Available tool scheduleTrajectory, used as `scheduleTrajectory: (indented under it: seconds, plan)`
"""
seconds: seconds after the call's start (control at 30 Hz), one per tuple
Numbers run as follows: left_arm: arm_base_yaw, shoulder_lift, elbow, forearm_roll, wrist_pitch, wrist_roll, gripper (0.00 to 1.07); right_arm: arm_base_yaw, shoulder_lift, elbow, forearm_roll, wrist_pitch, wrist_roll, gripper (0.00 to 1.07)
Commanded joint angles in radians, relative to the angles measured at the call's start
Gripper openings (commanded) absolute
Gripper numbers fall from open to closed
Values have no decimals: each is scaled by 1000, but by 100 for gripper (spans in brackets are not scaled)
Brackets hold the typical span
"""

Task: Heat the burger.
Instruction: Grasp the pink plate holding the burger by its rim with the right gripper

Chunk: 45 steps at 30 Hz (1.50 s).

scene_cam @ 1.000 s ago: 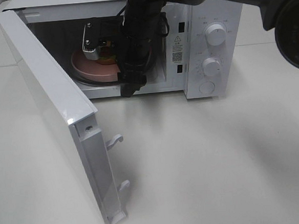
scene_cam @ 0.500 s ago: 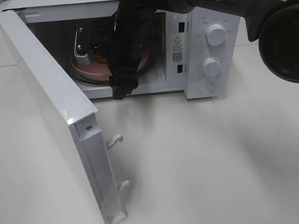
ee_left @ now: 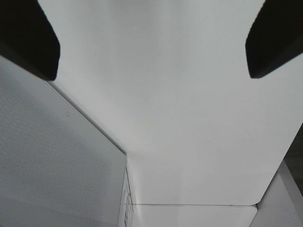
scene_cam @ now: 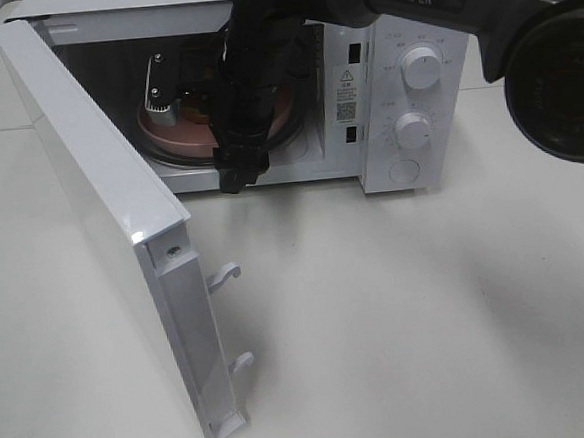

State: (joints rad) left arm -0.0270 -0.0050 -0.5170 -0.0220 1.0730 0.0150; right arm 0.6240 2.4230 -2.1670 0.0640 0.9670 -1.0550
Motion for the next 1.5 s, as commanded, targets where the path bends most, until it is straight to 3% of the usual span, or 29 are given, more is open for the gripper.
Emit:
scheduleTrajectory:
  seconds: [0.03, 1.5]
  plan:
    - [3, -4, -1, 1, -1, -5, 101, 1, 13, -3, -6, -2, -4, 76]
    - [3, -4, -1, 1, -1, -5, 101, 0, 10, -34, -41, -12, 3, 76]
